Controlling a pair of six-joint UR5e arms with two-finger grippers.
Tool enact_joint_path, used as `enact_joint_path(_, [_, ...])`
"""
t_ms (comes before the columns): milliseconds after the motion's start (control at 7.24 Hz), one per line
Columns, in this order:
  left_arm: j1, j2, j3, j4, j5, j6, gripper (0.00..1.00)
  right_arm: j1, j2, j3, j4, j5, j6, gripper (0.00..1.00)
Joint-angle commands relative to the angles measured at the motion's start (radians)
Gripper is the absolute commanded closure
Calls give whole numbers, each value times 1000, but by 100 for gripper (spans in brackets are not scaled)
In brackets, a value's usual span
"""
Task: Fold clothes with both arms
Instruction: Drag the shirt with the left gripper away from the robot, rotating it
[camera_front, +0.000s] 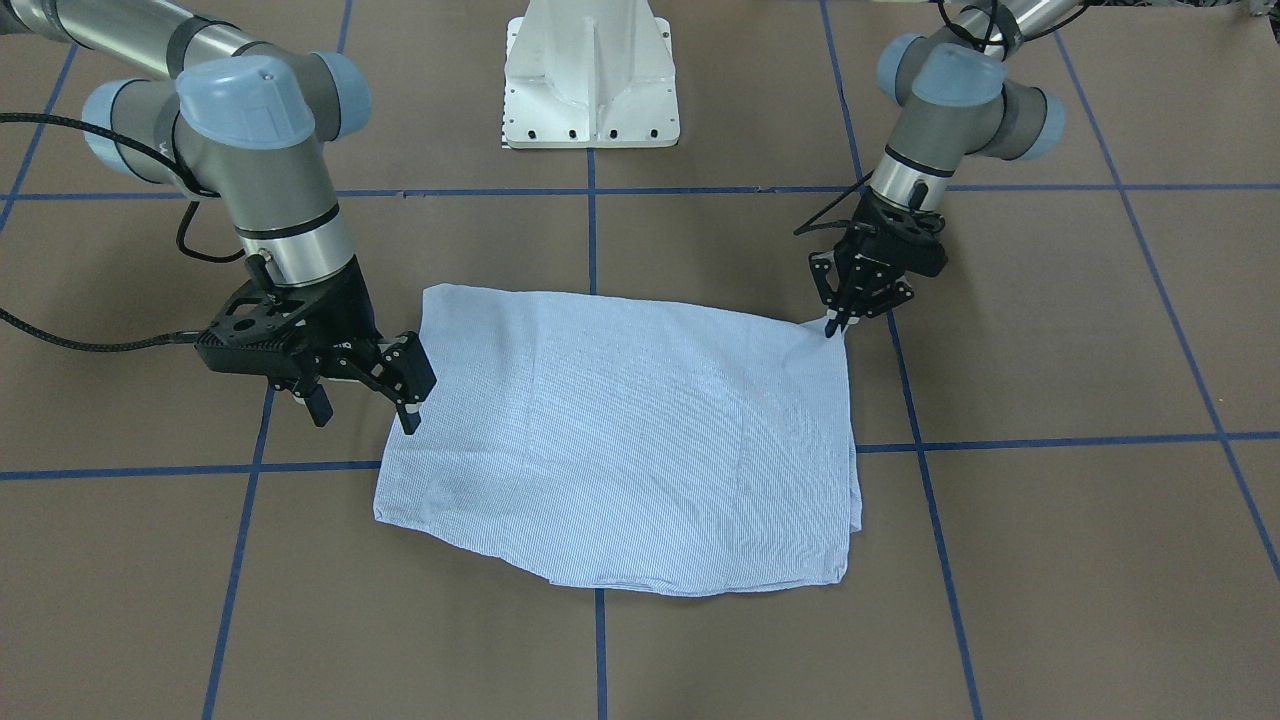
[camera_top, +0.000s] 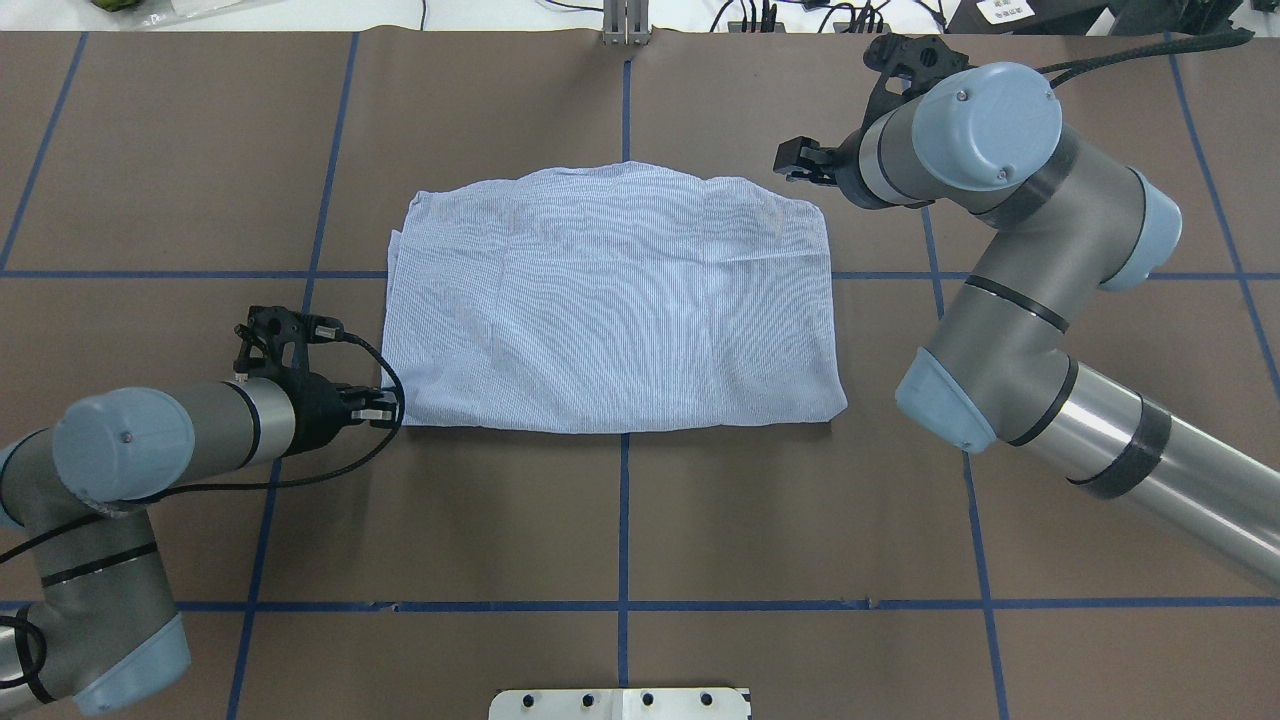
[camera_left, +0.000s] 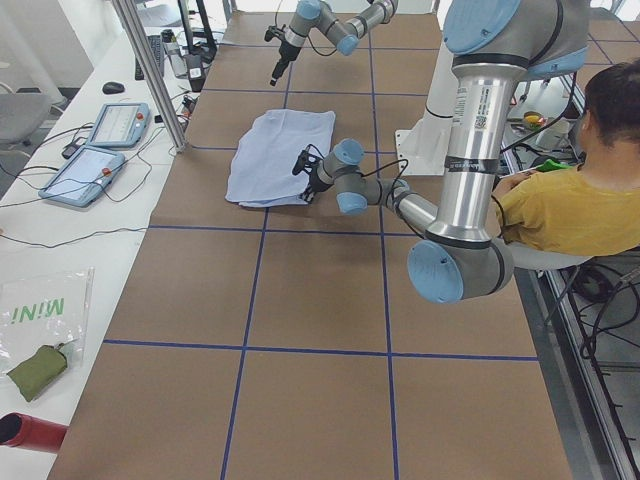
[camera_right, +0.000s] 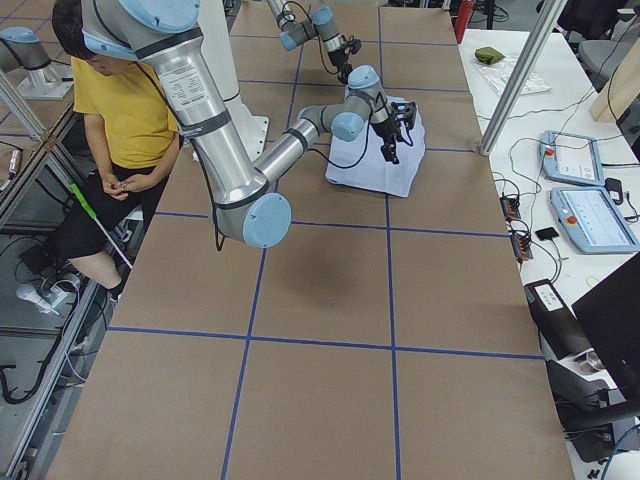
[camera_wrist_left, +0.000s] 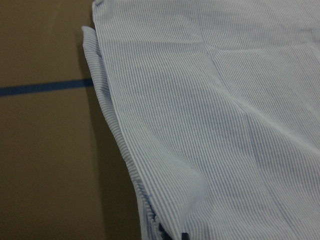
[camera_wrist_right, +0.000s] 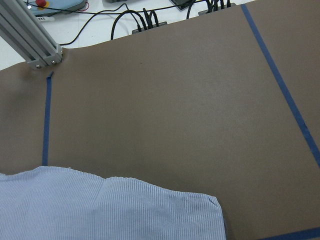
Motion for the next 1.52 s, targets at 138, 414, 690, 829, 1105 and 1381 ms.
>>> enact_joint_path(138, [-206,-224,310,0,-1,177,100,-38,10,24,-2,-15,43,0])
enact_joint_path(414, [-335,-460,655,-10,-2,376,100,-70,13,57,-10,-34,63,0])
enact_joint_path(690, [-368,-582,810,-9,-25,471,100,-83,19,60,-10,-35,90,0])
enact_joint_path(829, [-392,-578,795,-18,-91,511,44,-86,19,60,-10,-35,90,0])
enact_joint_path(1105, [-417,-495,661,-27,-281,504,0,-116,68,42,-42,-60,165,0])
enact_joint_path(1381, [-422,-386,522,-30,-288,481,0,-168,165,16,-205,-71,350,1])
